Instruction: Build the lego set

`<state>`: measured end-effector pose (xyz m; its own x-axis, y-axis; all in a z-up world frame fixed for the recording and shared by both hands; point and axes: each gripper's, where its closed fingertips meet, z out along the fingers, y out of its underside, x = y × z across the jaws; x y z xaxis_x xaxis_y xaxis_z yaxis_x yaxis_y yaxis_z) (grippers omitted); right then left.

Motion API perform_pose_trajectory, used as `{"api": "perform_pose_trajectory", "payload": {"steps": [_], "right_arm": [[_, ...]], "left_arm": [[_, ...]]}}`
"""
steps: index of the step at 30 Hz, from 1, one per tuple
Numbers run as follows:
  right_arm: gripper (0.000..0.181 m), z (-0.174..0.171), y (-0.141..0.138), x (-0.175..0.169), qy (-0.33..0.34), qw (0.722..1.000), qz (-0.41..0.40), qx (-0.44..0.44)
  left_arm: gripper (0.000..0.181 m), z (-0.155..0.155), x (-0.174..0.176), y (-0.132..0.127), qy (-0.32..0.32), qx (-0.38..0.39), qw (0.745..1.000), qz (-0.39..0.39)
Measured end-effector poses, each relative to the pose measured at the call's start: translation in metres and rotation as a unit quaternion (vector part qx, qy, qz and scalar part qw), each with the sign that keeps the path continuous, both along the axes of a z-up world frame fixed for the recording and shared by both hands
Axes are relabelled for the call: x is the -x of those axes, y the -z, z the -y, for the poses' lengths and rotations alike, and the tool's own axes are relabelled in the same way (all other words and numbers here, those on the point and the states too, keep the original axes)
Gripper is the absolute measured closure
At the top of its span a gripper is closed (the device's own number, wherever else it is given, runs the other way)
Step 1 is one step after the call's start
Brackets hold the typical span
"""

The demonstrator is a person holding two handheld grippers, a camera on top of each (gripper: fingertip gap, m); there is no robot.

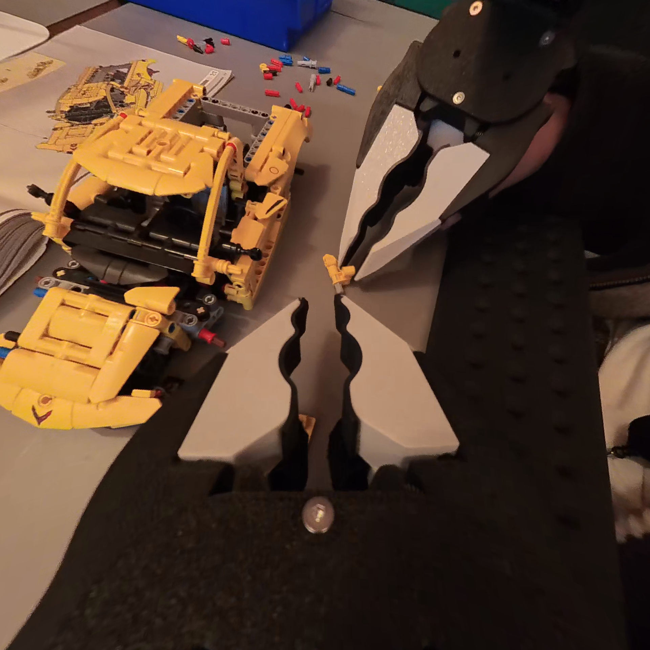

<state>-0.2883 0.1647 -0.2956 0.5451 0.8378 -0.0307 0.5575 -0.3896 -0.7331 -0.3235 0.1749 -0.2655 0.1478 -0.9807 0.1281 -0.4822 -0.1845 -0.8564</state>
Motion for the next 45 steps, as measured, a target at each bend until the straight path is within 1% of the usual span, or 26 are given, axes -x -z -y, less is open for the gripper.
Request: {"api": "perform_pose_trajectory", "payload": {"steps": [3, 4, 6, 8, 9, 12, 14, 17, 19, 23, 27, 38, 45], "right_arm": [[0.171, -0.002, 0.000, 0.001, 0.003, 1.000, 0.000, 0.006], [0.172, 0.000, -0.003, 0.003, 0.000, 1.000, -0.014, 0.009], [0.172, 0.001, -0.022, 0.009, 0.000, 0.997, -0.080, 0.018], [0.173, 0.005, -0.045, 0.015, -0.004, 0.985, -0.169, 0.045], [0.173, 0.007, -0.053, 0.016, -0.009, 0.978, -0.199, 0.057], [0.173, 0.013, -0.064, 0.019, -0.023, 0.970, -0.235, 0.059], [0.173, 0.016, -0.069, 0.023, -0.032, 0.965, -0.252, 0.064], [0.173, 0.016, -0.069, 0.023, -0.029, 0.965, -0.254, 0.066], [0.173, 0.016, -0.070, 0.023, -0.031, 0.963, -0.257, 0.068], [0.173, 0.015, -0.068, 0.025, -0.026, 0.965, -0.253, 0.069], [0.173, 0.011, -0.066, 0.023, -0.012, 0.965, -0.252, 0.076], [0.172, -0.003, -0.060, 0.024, 0.050, 0.962, -0.257, 0.084], [0.173, -0.005, -0.062, 0.025, 0.057, 0.951, -0.285, 0.109]], "left_arm": [[0.166, 0.004, -0.002, 0.002, 0.011, -0.004, 1.000, -0.006], [0.165, 0.005, -0.002, 0.003, 0.014, -0.008, 1.000, -0.008], [0.163, 0.008, -0.003, 0.000, 0.021, -0.023, 0.999, -0.005], [0.161, 0.014, -0.006, -0.011, 0.035, -0.037, 0.998, 0.022], [0.161, 0.018, -0.008, -0.020, 0.042, -0.038, 0.997, 0.043], [0.162, 0.023, -0.008, -0.042, 0.052, -0.020, 0.994, 0.099], [0.163, 0.027, -0.008, -0.044, 0.060, -0.014, 0.993, 0.105], [0.163, 0.033, -0.010, -0.041, 0.072, -0.045, 0.992, 0.094], [0.165, 0.030, -0.010, -0.038, 0.065, -0.063, 0.992, 0.084], [0.172, 0.027, -0.011, -0.042, 0.061, -0.060, 0.992, 0.093], [0.175, 0.024, -0.012, -0.039, 0.055, -0.075, 0.992, 0.082], [0.177, 0.006, -0.012, -0.036, 0.008, -0.170, 0.985, 0.040], [0.178, 0.005, -0.012, -0.037, 0.011, -0.211, 0.977, 0.031]]}}
